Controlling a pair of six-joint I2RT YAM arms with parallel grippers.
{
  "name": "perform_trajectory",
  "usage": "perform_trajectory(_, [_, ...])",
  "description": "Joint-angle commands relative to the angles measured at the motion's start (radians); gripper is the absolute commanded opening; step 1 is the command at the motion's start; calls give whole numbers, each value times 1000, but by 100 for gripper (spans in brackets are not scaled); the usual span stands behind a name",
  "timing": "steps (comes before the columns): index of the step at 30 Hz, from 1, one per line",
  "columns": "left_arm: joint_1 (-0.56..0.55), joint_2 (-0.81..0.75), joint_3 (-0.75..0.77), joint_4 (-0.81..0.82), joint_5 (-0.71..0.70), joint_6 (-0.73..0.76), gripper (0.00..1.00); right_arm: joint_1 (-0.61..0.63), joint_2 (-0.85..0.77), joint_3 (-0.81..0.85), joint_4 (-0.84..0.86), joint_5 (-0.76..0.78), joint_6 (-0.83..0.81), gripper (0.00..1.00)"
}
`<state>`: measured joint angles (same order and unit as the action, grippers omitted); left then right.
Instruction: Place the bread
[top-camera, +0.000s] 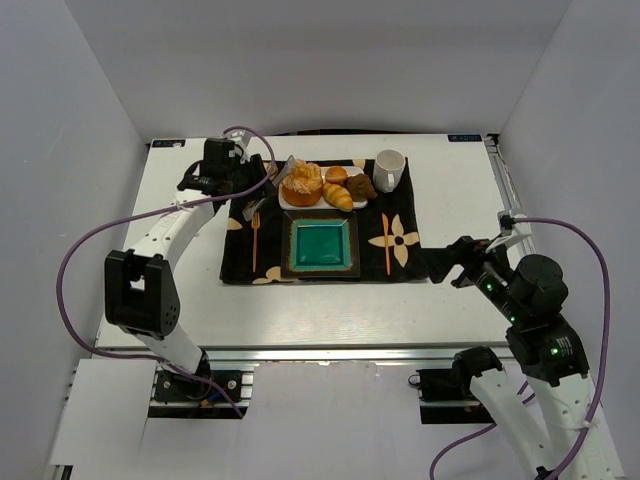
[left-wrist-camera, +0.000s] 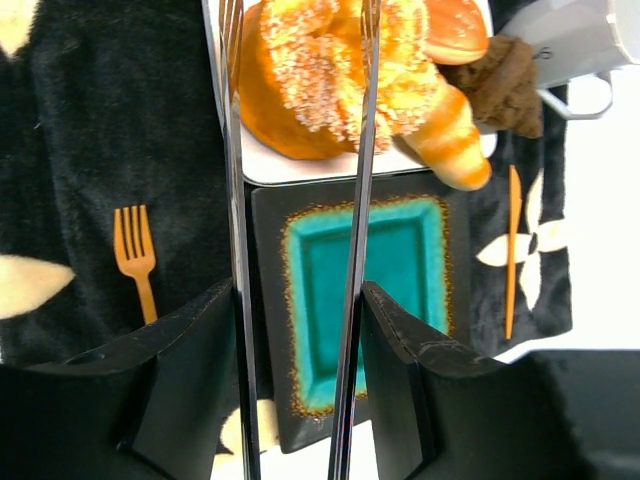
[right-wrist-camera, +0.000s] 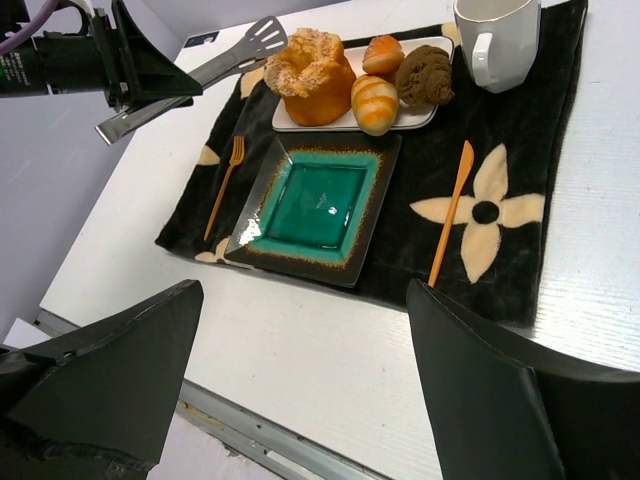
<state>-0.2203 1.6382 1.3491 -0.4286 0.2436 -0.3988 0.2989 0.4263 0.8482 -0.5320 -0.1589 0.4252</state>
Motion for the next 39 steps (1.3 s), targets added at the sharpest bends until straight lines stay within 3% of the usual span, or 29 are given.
perform_trajectory(1, [-7, -11, 10, 1, -32, 21, 60, 5, 3, -9, 20, 10, -11, 89])
perform_trajectory(25, [-31, 60, -2, 7, -33, 14, 63, 3, -3, -28, 17, 19, -14, 89])
perform_trajectory(28, [-36, 66, 4, -1, -43, 17, 52, 5, -8, -31, 17, 21, -17, 89])
perform_trajectory(30, [-37, 66, 8, -5, -41, 17, 49, 5, -9, -32, 15, 22, -16, 89])
perform_trajectory(31, [-37, 64, 10, -6, -41, 17, 40, 5, -9, -34, 15, 21, -16, 89])
perform_trajectory(33, [-40, 63, 13, -12, -40, 17, 32, 5, -11, -37, 15, 21, -16, 89])
perform_trajectory(39, [-40, 52, 45, -25, -36, 15, 16, 5, -12, -44, 18, 18, -14, 89])
